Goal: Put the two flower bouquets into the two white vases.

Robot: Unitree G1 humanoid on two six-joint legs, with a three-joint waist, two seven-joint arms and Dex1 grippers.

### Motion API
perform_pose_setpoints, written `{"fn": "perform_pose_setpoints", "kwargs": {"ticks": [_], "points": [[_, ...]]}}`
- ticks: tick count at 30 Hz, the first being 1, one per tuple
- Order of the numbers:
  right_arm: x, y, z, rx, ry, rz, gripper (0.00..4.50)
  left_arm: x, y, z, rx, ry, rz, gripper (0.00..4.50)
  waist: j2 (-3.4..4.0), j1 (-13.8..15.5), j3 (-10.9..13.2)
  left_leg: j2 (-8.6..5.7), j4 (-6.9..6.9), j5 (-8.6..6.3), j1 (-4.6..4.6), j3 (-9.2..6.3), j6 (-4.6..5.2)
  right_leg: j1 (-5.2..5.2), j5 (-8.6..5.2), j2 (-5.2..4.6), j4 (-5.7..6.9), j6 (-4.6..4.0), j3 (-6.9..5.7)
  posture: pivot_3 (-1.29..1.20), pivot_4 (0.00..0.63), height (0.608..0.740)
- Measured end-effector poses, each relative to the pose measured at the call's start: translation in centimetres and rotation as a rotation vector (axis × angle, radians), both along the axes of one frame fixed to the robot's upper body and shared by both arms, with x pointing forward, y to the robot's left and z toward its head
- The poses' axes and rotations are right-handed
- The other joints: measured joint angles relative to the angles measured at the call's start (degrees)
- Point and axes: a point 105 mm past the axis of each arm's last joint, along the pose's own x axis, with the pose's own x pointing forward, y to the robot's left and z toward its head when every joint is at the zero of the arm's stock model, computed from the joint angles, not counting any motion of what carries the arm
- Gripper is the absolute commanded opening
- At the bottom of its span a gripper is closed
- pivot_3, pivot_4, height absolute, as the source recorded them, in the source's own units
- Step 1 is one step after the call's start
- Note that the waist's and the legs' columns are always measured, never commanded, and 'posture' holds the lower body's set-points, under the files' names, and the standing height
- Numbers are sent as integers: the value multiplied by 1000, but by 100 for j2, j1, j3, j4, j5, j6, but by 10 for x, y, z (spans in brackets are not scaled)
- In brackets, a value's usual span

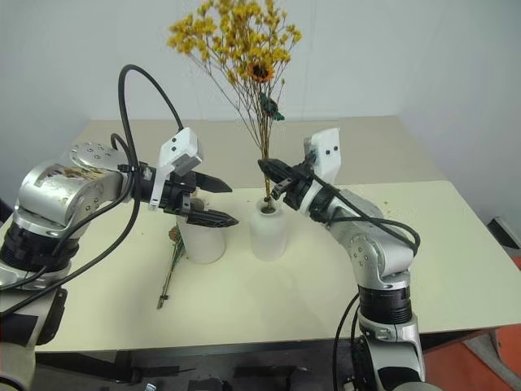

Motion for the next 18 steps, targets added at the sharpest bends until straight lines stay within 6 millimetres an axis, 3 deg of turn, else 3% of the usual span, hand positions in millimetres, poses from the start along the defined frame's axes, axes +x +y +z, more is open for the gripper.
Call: {"fn": "perform_pose_setpoints", "kwargs": {"ticks": [8, 18], "points": [[-3, 5, -20, -39, -125, -86, 22, -2, 3, 0, 15, 6, -11, 4500, 0, 3, 0, -1, 0, 0, 1, 1, 0, 0, -1, 0, -1, 1, 1, 0, 150, 740], [-6, 1, -35, -14, -123, -142, 22, 0, 5, -3, 33, 9, -26, 4500, 0, 1, 0, 0, 0, 0, 2, 0, -1, 0, -1, 1, -1, 0, 1, 0, 150, 740]]}}
